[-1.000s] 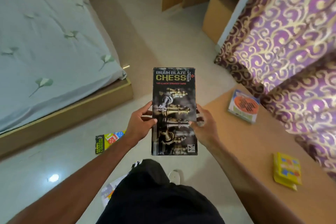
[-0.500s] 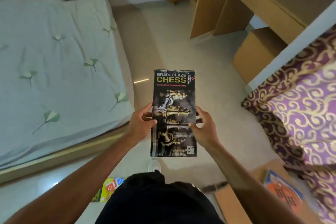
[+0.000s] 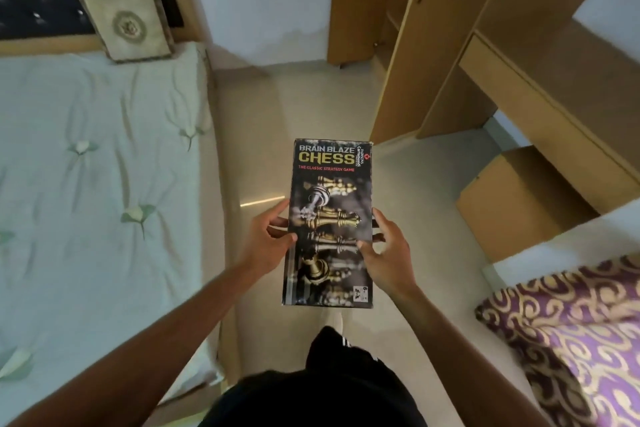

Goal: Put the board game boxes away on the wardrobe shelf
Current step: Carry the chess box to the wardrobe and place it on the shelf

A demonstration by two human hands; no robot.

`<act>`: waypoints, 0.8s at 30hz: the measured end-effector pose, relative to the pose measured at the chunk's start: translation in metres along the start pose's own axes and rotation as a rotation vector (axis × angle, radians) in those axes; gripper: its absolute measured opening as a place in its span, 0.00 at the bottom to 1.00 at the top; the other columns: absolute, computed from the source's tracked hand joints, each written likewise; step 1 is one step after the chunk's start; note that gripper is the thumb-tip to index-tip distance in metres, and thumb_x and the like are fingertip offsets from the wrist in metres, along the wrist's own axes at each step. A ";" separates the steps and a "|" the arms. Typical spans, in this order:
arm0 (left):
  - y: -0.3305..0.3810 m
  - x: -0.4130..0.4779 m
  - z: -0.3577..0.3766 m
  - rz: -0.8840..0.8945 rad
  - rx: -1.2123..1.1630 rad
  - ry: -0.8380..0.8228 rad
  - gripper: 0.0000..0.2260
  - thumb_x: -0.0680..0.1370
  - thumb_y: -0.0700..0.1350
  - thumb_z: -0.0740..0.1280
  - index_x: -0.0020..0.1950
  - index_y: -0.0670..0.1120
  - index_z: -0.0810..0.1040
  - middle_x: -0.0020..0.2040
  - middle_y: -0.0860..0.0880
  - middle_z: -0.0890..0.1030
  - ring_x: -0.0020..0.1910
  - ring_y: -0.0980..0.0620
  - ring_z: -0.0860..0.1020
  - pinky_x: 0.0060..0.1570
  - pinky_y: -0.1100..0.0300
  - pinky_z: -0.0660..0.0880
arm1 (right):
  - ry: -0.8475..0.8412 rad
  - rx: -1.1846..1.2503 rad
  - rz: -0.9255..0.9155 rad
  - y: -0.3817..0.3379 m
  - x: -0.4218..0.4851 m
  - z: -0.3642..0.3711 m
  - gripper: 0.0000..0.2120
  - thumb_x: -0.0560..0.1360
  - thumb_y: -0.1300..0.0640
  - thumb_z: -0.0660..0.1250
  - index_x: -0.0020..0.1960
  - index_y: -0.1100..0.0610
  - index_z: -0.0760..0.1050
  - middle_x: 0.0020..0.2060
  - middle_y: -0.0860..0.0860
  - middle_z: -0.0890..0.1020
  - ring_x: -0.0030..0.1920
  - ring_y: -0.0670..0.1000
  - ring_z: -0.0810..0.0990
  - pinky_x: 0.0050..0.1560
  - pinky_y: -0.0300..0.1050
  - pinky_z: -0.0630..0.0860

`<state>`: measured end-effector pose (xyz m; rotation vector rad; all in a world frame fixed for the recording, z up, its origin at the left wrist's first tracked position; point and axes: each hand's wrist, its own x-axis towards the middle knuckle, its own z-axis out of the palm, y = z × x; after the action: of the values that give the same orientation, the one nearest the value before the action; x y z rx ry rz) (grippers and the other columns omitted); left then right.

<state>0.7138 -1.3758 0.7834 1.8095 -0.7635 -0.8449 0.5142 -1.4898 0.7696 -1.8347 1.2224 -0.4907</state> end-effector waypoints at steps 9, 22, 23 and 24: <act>0.056 0.214 -0.004 -0.003 0.050 0.171 0.25 0.75 0.35 0.70 0.69 0.52 0.74 0.51 0.49 0.82 0.47 0.52 0.83 0.43 0.58 0.82 | -0.090 0.026 -0.064 -0.058 0.247 -0.011 0.31 0.77 0.58 0.68 0.76 0.48 0.62 0.73 0.47 0.69 0.70 0.49 0.70 0.68 0.51 0.73; 0.104 0.575 -0.065 -0.017 0.103 0.145 0.18 0.78 0.40 0.67 0.67 0.50 0.75 0.55 0.49 0.79 0.47 0.52 0.81 0.30 0.68 0.78 | -0.047 -0.052 -0.190 -0.143 0.597 0.058 0.17 0.73 0.61 0.72 0.62 0.56 0.80 0.55 0.49 0.81 0.54 0.46 0.79 0.54 0.33 0.74; 0.110 0.603 -0.070 -0.025 0.107 0.132 0.18 0.78 0.40 0.67 0.67 0.50 0.75 0.55 0.49 0.79 0.48 0.52 0.81 0.31 0.68 0.78 | -0.042 -0.049 -0.170 -0.150 0.623 0.061 0.16 0.74 0.60 0.71 0.62 0.56 0.80 0.55 0.48 0.81 0.54 0.45 0.78 0.54 0.33 0.73; 0.116 0.625 -0.073 -0.024 0.108 0.116 0.17 0.78 0.40 0.67 0.67 0.51 0.75 0.55 0.49 0.79 0.48 0.51 0.81 0.32 0.66 0.79 | -0.040 -0.044 -0.158 -0.156 0.643 0.062 0.16 0.75 0.60 0.71 0.62 0.56 0.80 0.55 0.47 0.81 0.53 0.44 0.78 0.53 0.29 0.71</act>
<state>1.1106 -1.8775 0.7802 1.9490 -0.7256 -0.7193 0.9294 -2.0083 0.7794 -1.9791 1.0746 -0.5156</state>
